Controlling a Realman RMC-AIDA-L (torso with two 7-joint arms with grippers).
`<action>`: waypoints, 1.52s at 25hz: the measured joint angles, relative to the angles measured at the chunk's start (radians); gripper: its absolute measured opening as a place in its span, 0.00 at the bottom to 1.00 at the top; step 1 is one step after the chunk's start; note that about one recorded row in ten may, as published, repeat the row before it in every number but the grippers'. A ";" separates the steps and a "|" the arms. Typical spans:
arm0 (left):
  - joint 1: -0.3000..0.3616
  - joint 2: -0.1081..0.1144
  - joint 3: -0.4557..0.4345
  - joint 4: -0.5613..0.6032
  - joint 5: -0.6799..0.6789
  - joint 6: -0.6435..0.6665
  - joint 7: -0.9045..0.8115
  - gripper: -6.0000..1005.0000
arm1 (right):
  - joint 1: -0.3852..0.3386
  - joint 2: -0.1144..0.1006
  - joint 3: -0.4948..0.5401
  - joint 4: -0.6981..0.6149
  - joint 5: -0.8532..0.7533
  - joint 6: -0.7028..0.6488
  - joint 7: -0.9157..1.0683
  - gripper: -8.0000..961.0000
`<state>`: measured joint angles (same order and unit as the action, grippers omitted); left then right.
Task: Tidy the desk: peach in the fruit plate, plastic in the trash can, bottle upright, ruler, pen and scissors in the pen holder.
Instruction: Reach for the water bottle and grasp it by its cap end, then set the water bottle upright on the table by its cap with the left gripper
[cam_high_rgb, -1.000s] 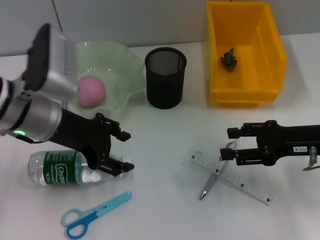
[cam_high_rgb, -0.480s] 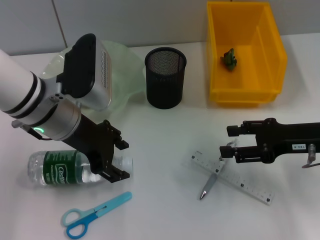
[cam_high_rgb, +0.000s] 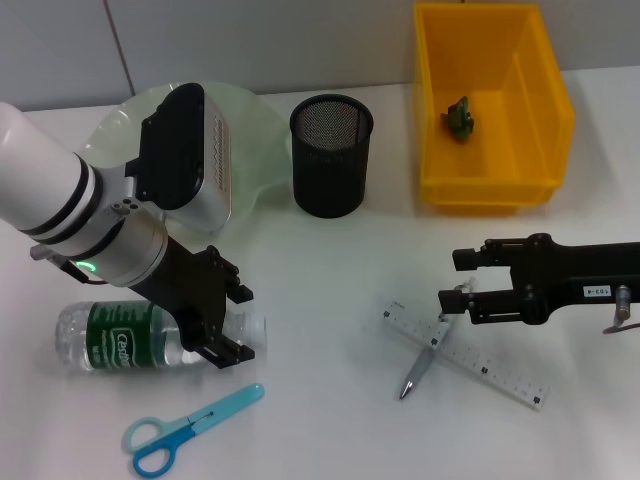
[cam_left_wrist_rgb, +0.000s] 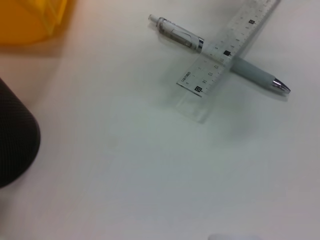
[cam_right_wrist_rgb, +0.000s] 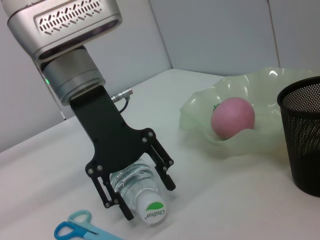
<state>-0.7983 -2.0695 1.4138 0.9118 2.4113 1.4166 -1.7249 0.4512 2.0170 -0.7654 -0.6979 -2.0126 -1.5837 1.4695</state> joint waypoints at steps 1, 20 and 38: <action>0.000 0.000 0.000 0.000 0.000 -0.001 0.000 0.72 | 0.000 0.000 0.000 0.000 0.000 0.000 0.000 0.76; -0.002 0.000 0.028 -0.011 0.002 -0.014 0.001 0.56 | 0.003 0.002 0.000 0.000 0.000 0.000 0.002 0.75; 0.018 0.005 -0.174 0.023 -0.017 0.056 0.060 0.45 | 0.008 0.003 0.004 0.000 0.000 0.001 0.005 0.75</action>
<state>-0.7802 -2.0648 1.2402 0.9351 2.3945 1.4730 -1.6651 0.4596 2.0201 -0.7610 -0.6980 -2.0125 -1.5830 1.4745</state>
